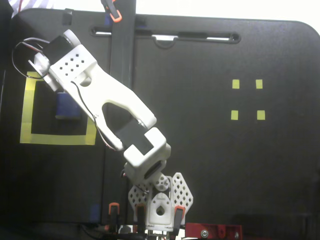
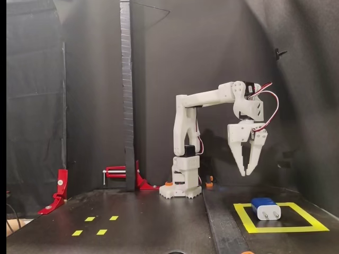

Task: Grasp the block and place it in the designated area.

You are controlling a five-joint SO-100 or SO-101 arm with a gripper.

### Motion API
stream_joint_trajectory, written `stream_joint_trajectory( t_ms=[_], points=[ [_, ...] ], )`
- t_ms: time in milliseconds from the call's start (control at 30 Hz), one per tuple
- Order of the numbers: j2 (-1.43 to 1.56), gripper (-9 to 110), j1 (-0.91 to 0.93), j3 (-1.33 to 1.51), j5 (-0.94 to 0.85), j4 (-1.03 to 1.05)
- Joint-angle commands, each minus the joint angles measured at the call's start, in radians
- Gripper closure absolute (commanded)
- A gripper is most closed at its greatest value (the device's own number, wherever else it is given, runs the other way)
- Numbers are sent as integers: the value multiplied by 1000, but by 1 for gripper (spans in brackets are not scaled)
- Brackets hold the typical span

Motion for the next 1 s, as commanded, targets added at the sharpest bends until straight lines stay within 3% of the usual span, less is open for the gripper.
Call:
stream_joint_trajectory(
  t_ms=[0, 400, 700, 967],
  points=[
    [37, 101, 3, -21, 89, -14],
    [35, 101, 63, -21, 775, -11],
    [35, 102, 120, -21, 824, -9],
    [51, 102, 308, -21, 813, -18]
  ],
)
